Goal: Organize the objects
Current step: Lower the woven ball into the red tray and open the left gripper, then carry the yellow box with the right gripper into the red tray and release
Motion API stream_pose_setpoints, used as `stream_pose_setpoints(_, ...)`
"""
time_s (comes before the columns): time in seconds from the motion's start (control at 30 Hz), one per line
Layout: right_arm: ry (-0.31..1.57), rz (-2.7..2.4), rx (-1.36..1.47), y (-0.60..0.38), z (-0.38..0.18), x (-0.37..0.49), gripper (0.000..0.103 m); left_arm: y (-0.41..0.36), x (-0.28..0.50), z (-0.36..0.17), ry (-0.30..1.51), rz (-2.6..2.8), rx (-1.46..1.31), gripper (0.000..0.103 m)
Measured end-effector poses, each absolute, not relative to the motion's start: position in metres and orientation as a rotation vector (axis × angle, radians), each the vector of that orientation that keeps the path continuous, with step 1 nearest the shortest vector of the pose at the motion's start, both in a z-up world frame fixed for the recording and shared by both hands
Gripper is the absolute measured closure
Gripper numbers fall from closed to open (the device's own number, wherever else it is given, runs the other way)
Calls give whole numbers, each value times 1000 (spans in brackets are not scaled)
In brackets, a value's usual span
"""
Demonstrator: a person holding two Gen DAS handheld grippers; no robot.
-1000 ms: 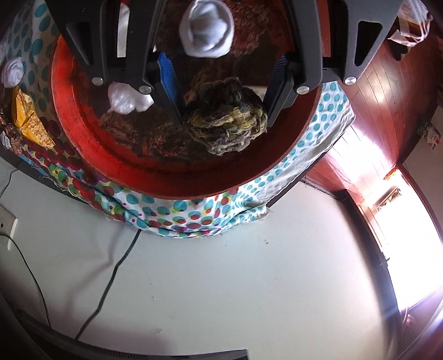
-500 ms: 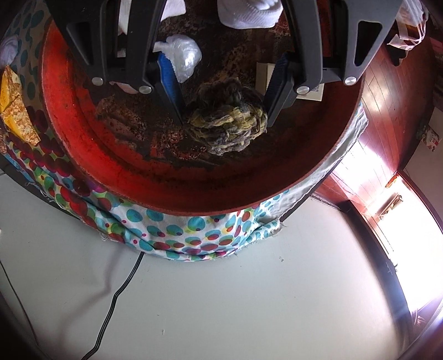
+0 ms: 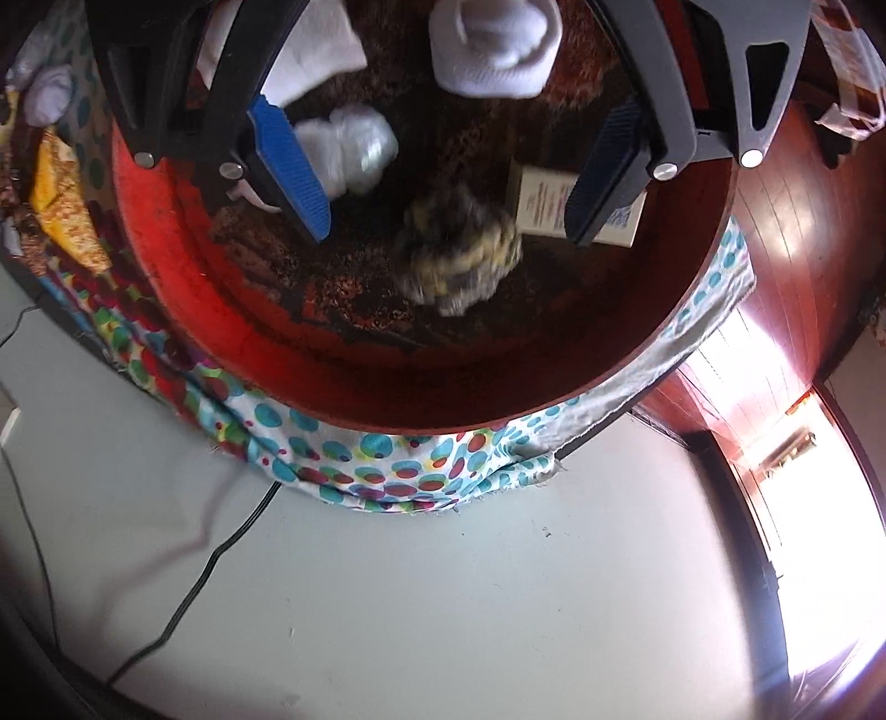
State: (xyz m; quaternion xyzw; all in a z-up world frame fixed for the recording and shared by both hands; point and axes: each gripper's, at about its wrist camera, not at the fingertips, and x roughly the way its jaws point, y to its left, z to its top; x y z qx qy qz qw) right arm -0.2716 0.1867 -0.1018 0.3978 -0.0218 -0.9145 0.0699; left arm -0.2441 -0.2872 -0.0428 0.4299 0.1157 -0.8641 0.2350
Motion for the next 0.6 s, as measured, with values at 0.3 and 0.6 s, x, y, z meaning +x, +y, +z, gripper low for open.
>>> stream_pose_setpoints(0.3,92,-2814,1108,162,-61,-256,75,-270,-169,-19,386,-2485,1149,14)
stream_pose_setpoints(0.6,257,-2675,935,42,-20,-225,75,-265,-75,-27,483,-2528,1091,14)
